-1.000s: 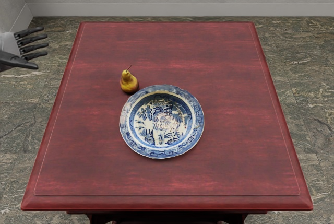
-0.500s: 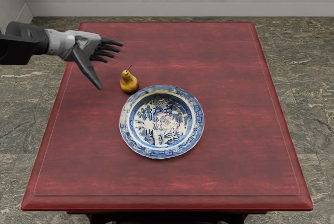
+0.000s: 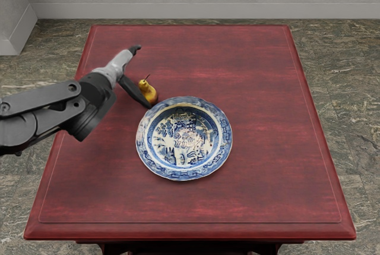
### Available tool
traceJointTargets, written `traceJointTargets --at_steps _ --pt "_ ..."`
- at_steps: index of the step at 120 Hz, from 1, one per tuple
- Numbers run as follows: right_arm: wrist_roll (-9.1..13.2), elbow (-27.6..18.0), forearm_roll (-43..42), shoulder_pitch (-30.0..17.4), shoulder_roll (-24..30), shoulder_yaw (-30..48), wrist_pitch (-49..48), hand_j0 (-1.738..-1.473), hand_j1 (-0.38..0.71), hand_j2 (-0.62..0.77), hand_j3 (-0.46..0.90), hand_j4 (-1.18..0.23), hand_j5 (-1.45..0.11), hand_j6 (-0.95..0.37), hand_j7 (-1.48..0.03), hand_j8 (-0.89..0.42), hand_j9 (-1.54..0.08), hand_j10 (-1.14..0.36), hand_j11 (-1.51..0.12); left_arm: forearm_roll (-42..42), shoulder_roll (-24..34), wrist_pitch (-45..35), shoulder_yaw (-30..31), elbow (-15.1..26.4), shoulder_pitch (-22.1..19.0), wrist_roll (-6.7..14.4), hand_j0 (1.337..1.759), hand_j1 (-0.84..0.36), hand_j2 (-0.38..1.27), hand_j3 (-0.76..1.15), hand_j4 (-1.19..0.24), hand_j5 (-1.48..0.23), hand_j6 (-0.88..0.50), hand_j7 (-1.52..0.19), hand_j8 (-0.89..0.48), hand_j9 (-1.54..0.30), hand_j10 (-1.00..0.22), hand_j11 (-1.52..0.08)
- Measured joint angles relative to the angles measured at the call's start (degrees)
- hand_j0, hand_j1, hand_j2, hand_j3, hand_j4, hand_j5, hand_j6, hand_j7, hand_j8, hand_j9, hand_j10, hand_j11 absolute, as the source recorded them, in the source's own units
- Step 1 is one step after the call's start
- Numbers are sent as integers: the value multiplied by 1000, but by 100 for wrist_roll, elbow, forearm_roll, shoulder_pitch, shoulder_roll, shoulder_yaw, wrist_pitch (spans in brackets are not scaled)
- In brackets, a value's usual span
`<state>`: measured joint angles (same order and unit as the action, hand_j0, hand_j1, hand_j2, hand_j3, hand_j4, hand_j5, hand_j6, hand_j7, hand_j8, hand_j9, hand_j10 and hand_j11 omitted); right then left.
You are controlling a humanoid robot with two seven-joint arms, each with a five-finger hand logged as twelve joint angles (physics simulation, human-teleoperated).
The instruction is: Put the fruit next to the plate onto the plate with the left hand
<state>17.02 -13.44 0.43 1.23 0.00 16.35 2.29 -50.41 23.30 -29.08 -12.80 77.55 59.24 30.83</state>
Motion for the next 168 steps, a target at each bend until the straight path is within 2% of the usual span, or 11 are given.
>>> traceJointTargets --at_steps 14,37,100,134,150,160,168 --pt "1 1 1 0 0 0 0 -1658 -349 0 0 0 0 0 0 0 0 0 0 -196 -31 -400 8 -8 -202 -4 1658 315 7 0 -30 -38 -31 -38 -31 -38 -30 -38" --pt "-2 2 1 0 0 0 0 -1658 -349 0 0 0 0 0 0 0 0 0 0 -291 -238 -563 37 -67 -359 -66 1658 306 9 0 -37 -48 -38 -48 -38 -48 -38 -48" --pt "-1 1 1 0 0 0 0 -1658 -349 0 0 0 0 0 0 0 0 0 0 -301 -395 -593 102 -323 -343 -139 1658 -1 60 0 -293 -380 -294 -380 -294 -380 -293 -380" --pt "-1 0 1 0 0 0 0 -1658 -349 0 0 0 0 0 0 0 0 0 0 -284 -823 -593 95 -969 -308 -139 1658 -70 72 0 -351 -456 -351 -456 -351 -456 -351 -455" --pt "-2 1 1 0 0 0 0 -1658 -349 0 0 0 0 0 0 0 0 0 0 -284 -1047 -590 87 -1368 -259 -147 1657 -77 102 0 -355 -474 -355 -475 -355 -476 -355 -477" --pt "0 2 1 0 0 0 0 -1658 -349 0 0 0 0 0 0 0 0 0 0 -283 -1099 -587 81 -1545 -255 -164 1656 -57 192 0 -353 -487 -352 -490 -351 -493 -349 -496" --pt "1 2 1 0 0 0 0 -1658 -349 0 0 0 0 0 0 0 0 0 0 -279 -1099 -589 82 -1618 -255 -162 1657 -57 160 0 -355 -488 -355 -491 -353 -494 -352 -498"
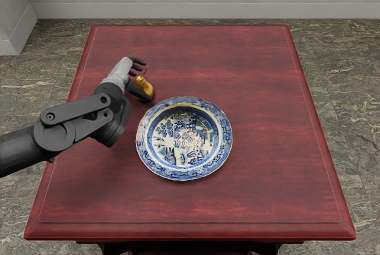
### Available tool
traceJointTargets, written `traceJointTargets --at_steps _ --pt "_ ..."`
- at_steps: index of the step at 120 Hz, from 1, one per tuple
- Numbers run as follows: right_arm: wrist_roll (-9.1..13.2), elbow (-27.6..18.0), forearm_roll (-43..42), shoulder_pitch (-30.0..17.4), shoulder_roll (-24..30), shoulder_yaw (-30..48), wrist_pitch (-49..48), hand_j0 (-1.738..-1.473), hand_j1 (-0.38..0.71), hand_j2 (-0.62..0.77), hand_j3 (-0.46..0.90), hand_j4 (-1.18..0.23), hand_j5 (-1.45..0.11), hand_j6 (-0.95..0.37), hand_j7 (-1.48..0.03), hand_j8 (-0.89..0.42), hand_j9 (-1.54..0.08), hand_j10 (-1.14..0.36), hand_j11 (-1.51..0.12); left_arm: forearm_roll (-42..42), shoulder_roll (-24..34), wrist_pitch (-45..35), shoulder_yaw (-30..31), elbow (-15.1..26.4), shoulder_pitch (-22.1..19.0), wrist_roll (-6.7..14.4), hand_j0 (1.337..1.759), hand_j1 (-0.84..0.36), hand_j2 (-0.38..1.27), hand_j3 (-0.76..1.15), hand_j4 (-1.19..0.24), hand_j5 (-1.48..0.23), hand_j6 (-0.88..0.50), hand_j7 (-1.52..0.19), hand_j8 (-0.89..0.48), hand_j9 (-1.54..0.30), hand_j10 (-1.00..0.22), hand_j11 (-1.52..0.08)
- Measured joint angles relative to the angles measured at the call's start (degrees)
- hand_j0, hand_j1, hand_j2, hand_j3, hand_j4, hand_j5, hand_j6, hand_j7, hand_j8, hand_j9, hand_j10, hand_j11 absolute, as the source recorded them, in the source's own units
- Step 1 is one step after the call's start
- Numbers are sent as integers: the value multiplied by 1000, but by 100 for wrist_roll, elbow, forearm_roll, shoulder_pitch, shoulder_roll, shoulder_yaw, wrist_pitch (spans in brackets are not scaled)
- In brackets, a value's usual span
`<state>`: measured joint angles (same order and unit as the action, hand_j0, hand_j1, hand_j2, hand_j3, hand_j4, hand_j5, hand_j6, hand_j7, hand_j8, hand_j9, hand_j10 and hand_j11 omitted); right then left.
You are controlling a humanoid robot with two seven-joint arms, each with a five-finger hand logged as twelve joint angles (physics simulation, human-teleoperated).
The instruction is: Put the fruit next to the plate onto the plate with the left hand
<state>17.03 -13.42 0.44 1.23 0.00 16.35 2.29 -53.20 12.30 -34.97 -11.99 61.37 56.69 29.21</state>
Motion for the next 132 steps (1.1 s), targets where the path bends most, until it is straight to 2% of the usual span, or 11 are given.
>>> traceJointTargets --at_steps 34,60,78,91,102,116,132 --pt "1 -2 0 0 0 0 0 -1658 -349 0 0 0 0 0 0 0 0 0 0 10 0 -1 9 -76 47 30 1657 -123 147 0 -412 -556 -412 -557 -412 -558 -412 -559" --pt "0 -2 0 0 0 0 0 -1658 -349 0 0 0 0 0 0 0 0 0 0 18 0 -3 15 -81 97 48 1657 -242 139 0 -490 -648 -490 -649 -490 -649 -490 -650" --pt "-2 -2 0 0 0 0 0 -1658 -349 0 0 0 0 0 0 0 0 0 0 -104 0 18 17 -83 65 44 1656 -274 186 0 -518 -692 -521 -692 -535 -694 -524 -695" --pt "-1 -1 1 0 0 0 0 -1658 -349 0 0 0 0 0 0 0 0 0 0 -130 0 24 40 -82 61 39 1654 -315 242 0 -528 -714 -532 -715 -516 -721 -533 -724" --pt "0 0 1 0 0 0 0 -1658 -349 0 0 0 0 0 0 0 0 0 0 -98 0 28 74 -80 69 38 1653 -361 378 0 -539 -718 -542 -721 -531 -739 -536 -743" --pt "1 1 1 0 0 0 0 -1658 -349 0 0 0 0 0 0 0 0 0 0 53 4 26 96 -80 104 48 1654 -387 414 0 -575 -740 -578 -742 -479 -762 -530 -773" --pt "0 -1 0 0 0 0 0 -1658 -349 0 0 0 0 0 0 0 0 0 0 158 9 16 101 -82 106 53 1655 -381 462 0 -622 -759 -607 -764 -483 -796 -536 -812"
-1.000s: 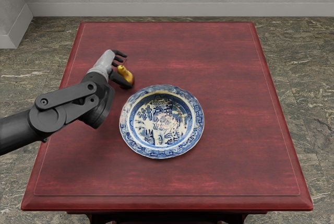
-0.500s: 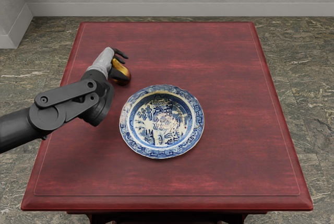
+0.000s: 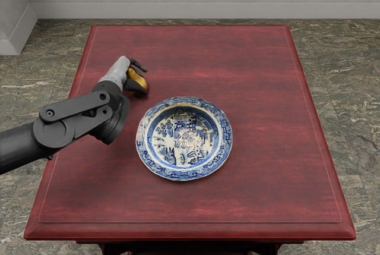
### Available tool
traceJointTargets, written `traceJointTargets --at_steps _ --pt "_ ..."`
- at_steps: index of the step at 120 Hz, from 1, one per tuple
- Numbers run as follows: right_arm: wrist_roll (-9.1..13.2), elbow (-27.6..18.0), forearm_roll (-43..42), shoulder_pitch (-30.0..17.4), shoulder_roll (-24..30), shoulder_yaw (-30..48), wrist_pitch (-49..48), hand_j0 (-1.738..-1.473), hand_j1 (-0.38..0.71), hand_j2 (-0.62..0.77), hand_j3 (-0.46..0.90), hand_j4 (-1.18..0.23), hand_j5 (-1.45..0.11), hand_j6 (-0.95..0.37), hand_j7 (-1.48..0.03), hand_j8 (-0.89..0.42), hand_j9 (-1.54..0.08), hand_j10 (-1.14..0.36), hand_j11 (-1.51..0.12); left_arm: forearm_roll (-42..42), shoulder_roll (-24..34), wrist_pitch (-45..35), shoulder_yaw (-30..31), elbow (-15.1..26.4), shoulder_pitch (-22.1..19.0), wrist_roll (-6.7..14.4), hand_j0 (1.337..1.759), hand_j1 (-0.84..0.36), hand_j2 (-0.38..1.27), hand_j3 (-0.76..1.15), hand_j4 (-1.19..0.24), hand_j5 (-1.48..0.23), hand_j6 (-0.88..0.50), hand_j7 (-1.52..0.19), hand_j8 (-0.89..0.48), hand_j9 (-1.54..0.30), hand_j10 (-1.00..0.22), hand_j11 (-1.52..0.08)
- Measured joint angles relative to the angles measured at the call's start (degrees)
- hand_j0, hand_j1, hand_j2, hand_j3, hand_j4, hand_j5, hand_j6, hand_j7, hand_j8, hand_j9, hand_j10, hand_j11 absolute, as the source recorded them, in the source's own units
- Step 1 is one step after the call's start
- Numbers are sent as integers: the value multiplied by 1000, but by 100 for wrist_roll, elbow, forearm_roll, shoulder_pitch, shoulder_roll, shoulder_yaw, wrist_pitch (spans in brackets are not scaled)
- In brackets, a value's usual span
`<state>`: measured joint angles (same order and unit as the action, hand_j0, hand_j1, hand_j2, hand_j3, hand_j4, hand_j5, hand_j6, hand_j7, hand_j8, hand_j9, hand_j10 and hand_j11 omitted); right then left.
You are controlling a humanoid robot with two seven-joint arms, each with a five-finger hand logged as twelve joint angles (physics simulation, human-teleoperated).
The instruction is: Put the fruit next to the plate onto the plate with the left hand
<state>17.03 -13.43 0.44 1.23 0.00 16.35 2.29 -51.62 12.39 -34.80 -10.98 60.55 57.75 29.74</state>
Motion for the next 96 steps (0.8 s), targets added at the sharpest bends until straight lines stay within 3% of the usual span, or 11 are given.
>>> traceJointTargets --at_steps 23,40,96 --pt "0 0 0 0 0 0 0 -1658 -349 0 0 0 0 0 0 0 0 0 0 220 0 39 9 -1 61 25 1656 -347 546 0 -666 -801 -691 -805 -537 -835 -593 -849" --pt "-2 1 -1 0 0 0 0 -1658 -349 0 0 0 0 0 0 0 0 0 0 336 12 221 7 1 155 47 1655 -324 522 0 -690 -859 -689 -850 -504 -880 -565 -893" --pt "0 0 -1 0 0 0 0 -1658 -349 0 0 0 0 0 0 0 0 0 0 1770 589 2078 -190 1 871 92 1657 -343 563 0 -695 -935 -651 -923 -500 -922 -604 -927"
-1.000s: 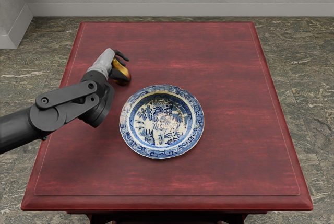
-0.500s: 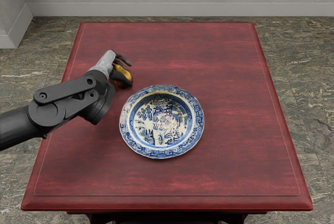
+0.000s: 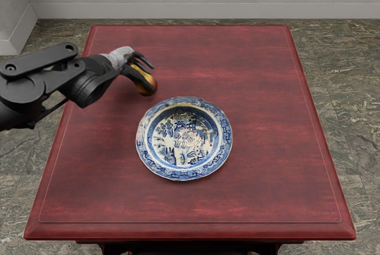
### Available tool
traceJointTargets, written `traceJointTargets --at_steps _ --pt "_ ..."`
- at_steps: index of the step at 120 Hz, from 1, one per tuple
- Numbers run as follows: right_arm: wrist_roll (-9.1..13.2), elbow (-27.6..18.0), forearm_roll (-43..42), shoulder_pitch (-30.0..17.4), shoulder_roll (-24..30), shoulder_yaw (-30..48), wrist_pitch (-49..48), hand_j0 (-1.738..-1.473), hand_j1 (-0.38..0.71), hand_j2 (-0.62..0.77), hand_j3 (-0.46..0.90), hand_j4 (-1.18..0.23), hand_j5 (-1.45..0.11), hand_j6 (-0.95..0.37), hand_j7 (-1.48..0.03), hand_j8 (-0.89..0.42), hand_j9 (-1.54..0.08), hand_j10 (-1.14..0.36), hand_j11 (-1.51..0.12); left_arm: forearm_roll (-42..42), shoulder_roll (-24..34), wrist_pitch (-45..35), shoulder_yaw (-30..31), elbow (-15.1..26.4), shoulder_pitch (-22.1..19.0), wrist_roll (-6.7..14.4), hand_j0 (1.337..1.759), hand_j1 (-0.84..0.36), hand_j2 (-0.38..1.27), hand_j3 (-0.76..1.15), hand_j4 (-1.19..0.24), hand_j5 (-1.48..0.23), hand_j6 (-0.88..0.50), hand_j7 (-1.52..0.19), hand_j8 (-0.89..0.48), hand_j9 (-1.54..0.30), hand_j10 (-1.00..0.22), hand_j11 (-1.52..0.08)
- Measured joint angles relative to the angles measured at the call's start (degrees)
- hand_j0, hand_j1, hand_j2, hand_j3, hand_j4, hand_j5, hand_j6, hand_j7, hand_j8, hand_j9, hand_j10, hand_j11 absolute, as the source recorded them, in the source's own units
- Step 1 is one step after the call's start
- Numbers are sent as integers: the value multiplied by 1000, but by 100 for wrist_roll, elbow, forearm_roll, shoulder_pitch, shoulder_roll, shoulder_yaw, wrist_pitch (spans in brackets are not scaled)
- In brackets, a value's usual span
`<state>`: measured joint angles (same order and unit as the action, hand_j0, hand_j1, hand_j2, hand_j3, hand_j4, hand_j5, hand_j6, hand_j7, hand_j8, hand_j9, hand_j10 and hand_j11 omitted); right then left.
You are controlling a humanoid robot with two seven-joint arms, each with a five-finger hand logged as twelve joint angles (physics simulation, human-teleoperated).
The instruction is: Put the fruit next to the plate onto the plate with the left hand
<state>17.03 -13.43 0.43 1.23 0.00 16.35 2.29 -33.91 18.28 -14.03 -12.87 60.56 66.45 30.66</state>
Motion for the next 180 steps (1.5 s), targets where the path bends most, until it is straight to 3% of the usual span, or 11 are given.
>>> traceJointTargets --at_steps 44,86,112,141,158,180 --pt "-1 -1 0 0 0 0 0 -1658 -349 0 0 0 0 0 0 0 0 0 0 400 90 1309 -586 12 260 383 1657 -384 637 0 -695 -942 -656 -934 -506 -922 -612 -928" --pt "0 -1 0 0 0 0 0 -1658 -349 0 0 0 0 0 0 0 0 0 0 620 -86 2604 -638 41 246 434 1657 -382 641 0 -700 -937 -664 -932 -496 -925 -615 -924" --pt "0 -1 0 0 0 0 0 -1658 -349 0 0 0 0 0 0 0 0 0 0 621 -228 2847 -486 44 105 435 1658 -386 571 0 -685 -930 -642 -914 -479 -911 -597 -908" --pt "-1 0 0 0 0 0 0 -1658 -349 0 0 0 0 0 0 0 0 0 0 628 -228 2859 -744 42 113 434 1658 61 188 0 -266 -351 -251 -350 -200 -349 -237 -348" --pt "-3 -1 0 0 0 0 0 -1658 -349 0 0 0 0 0 0 0 0 0 0 631 -219 2866 -1034 43 71 434 1658 183 97 0 -150 -200 -140 -199 -122 -198 -137 -198" --pt "-2 1 0 0 0 0 0 -1658 -349 0 0 0 0 0 0 0 0 0 0 629 -220 2937 -1123 91 -26 434 1658 256 44 0 -84 -108 -77 -108 -52 -108 -78 -108"
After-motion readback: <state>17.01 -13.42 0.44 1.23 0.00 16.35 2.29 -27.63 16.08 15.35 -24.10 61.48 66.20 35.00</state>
